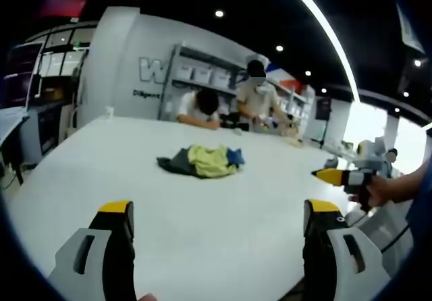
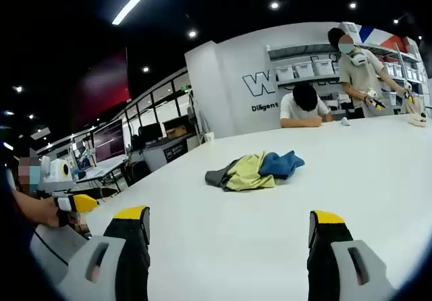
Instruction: Fold the garment on the visible template until the final outline fits inside the template.
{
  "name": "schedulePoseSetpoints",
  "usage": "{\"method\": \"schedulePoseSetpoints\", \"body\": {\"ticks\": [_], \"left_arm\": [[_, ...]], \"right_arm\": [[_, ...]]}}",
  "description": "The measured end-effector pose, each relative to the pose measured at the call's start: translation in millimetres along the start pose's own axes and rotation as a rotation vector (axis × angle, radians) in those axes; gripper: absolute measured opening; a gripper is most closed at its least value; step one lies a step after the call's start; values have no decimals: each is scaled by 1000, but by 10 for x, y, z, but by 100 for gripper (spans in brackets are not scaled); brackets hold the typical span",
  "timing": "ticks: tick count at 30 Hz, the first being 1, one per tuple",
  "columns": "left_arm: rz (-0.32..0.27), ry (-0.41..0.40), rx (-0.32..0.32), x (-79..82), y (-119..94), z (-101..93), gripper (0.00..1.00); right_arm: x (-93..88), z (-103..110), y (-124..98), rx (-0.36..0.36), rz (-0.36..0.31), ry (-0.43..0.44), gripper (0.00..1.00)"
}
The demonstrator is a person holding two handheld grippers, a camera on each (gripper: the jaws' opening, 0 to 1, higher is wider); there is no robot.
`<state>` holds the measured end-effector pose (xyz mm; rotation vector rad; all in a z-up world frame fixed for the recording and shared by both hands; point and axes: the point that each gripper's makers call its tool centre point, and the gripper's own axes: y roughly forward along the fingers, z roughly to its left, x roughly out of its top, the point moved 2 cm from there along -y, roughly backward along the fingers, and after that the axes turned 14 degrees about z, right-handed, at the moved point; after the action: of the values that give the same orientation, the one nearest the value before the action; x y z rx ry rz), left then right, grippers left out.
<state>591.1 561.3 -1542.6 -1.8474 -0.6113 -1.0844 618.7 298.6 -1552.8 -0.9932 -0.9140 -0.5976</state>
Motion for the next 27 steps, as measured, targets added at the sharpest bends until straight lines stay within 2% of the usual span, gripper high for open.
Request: {"method": "schedulePoseSetpoints", "body": {"ticks": [19,27], "left_arm": [[11,1,-6,-17,19,-2,99],[4,-26,0,-18,15,35,99]], "right_arm": [[-9,-30,4,-11,2,11,99],[-21,-41,5,-14,8,10,98]]}}
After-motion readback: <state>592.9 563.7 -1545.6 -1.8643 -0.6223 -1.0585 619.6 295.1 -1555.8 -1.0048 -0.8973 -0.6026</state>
